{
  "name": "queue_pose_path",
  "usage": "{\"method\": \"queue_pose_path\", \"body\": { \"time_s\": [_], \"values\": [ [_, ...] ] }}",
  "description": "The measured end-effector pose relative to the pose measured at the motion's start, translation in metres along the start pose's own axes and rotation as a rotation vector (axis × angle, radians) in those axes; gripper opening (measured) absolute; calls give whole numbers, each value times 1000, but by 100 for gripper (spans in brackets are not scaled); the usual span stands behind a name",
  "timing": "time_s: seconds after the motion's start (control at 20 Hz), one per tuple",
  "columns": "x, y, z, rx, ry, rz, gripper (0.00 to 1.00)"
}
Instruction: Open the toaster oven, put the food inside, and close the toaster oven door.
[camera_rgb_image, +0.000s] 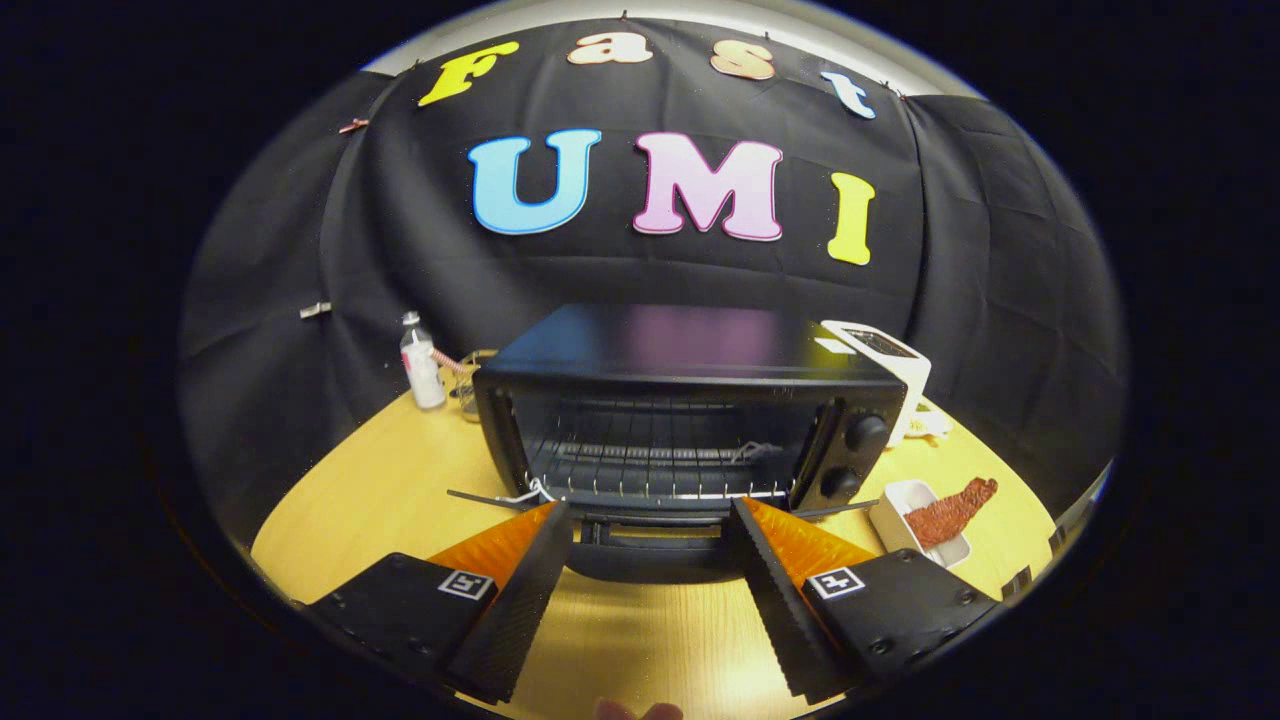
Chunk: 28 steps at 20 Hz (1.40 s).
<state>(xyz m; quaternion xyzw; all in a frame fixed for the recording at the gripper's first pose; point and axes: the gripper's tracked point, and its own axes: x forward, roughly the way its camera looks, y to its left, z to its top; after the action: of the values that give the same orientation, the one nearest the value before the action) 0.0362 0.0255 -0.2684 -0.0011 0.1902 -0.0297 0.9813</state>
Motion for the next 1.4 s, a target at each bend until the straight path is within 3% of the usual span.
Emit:
{"method": "queue_pose_path", "body": {
  "time_s": [0.65,0.85,1.1,1.4],
  "values": [
    [-12,17,-89,49,185,70,100],
    [-14,22,-97,30,206,79,97],
    [-30,3,-71,32,173,63,98],
    [-40,-92,4,176,18,-21,98]
  ]
}}
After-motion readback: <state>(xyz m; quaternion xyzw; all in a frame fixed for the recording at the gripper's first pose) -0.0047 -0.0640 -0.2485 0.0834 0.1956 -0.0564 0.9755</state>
